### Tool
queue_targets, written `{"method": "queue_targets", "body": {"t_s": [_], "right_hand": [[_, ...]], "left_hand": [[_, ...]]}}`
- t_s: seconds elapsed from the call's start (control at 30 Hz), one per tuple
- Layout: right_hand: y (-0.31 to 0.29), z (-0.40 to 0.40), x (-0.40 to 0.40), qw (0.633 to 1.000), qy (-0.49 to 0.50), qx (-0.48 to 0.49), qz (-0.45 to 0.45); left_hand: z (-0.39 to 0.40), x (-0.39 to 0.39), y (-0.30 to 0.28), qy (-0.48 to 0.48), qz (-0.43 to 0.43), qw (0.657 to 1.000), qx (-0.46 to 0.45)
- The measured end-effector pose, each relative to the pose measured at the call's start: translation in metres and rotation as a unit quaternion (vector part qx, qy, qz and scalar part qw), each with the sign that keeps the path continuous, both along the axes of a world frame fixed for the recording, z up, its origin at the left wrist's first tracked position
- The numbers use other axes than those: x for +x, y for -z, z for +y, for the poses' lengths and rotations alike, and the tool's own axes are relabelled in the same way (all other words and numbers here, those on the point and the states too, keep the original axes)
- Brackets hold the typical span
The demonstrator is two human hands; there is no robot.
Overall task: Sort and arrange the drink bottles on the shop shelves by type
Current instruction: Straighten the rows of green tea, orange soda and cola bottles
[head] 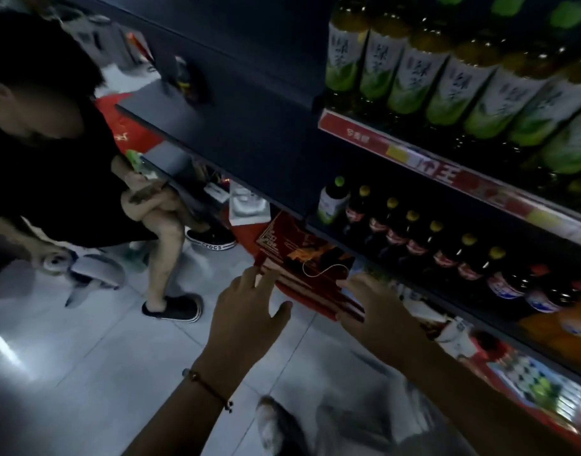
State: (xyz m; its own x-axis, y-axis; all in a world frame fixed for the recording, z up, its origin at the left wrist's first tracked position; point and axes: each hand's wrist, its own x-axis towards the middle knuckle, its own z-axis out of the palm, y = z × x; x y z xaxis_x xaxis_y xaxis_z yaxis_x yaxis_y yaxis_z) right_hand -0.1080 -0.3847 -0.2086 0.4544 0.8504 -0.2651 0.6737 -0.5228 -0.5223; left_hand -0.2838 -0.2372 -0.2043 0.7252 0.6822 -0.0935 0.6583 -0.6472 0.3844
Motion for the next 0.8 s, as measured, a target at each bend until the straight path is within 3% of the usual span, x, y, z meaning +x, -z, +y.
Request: {"method": "queue_targets", "body": {"t_s": [0.33,0.57,0.8], "right_hand": [[0.07,0.064,0.027,0.994,0.108,-0.02,-0.014],[0.141,0.097,0.076,0.988,0.143,-0.006,-0.058],[0.235,0.145,0.11,0.963,0.25,0.038,-0.088]], "left_hand": [[0.078,0.052,0.059,0.093,0.023,0.995,0.022],[0.121,0.126,0.134,0.14,0.032,0.989,0.043],[0.173,0.214,0.257,0.179,-0.075,0.98,-0.048]]}}
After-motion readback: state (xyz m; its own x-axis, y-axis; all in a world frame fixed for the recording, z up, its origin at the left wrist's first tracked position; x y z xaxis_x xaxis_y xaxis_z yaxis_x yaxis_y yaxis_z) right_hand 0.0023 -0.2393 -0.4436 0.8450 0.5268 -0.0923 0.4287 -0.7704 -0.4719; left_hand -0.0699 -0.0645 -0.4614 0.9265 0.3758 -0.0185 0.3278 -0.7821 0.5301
